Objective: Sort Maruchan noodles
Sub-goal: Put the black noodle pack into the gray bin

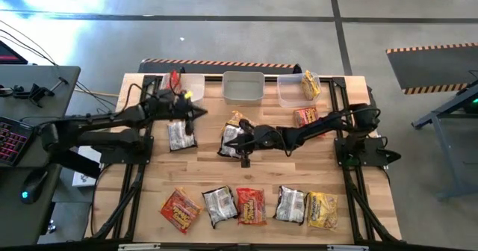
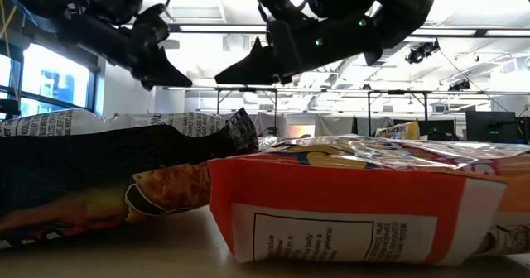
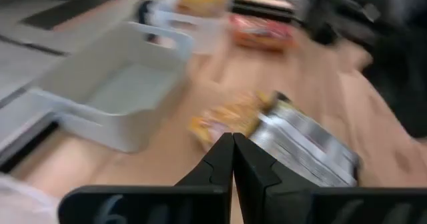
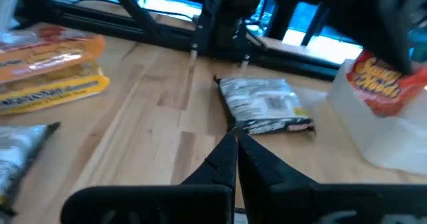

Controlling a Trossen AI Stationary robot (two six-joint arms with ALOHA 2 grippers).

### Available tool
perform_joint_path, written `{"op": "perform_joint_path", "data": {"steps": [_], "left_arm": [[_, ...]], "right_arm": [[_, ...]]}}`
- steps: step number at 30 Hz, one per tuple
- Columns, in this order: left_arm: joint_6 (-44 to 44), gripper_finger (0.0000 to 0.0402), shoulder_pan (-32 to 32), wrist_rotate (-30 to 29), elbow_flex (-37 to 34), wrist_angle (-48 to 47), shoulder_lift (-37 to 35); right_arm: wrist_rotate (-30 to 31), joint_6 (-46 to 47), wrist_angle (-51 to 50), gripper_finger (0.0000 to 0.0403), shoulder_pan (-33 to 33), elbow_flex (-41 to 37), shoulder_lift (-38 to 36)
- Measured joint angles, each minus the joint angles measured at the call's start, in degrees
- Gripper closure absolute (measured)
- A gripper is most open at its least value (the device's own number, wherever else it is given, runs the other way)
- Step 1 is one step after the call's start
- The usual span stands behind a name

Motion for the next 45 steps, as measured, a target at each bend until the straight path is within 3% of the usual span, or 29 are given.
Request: {"op": "perform_joint_path", "data": {"steps": [4, 11, 17, 24, 30, 36, 40, 45], "left_arm": [[0.17, 0.039, -5.86, -0.02, -1.49, 0.22, 1.96], [0.0, 0.0355, -14.55, -0.07, -3.4, 6.33, 6.79], [1.05, 0.0319, -19.33, -0.22, -3.4, 7.02, 14.38], [2.87, 0.0292, -24.55, -0.37, -3.38, 15.99, 25.63], [7.48, 0.0281, -28.01, -10.64, -1.99, 18.92, 32.81], [11.35, 0.0277, -30.85, -16.52, 0.63, 19.49, 39.33], [11.41, 0.0292, -31.49, -20.45, 2.47, 20.38, 42.38], [12.46, 0.0355, -31.88, -20.71, 3.36, 19.65, 42.68]], "right_arm": [[0.87, -1.57, 1.66, 0.0403, -1.38, -1.84, -0.04], [-4.22, 4.98, 28.87, 0.0403, -6.4, -17.74, -0.5], [-4.08, 8.61, 38.38, 0.0403, -9.74, -24.96, -0.5], [-6.26, 7.64, 37.51, 0.0403, -11.82, -24.76, -0.52], [-6.43, 6.57, 35.29, 0.0403, -10.74, -24.78, -0.52], [-6.01, 5.1, 34.65, 0.0403, -10.04, -24.78, -0.52], [-6.6, 7.9, 33.25, 0.0403, -10.01, -24.78, -0.55], [-6.99, 11.17, 28.65, 0.0399, -9.99, -24.78, -0.55]]}}
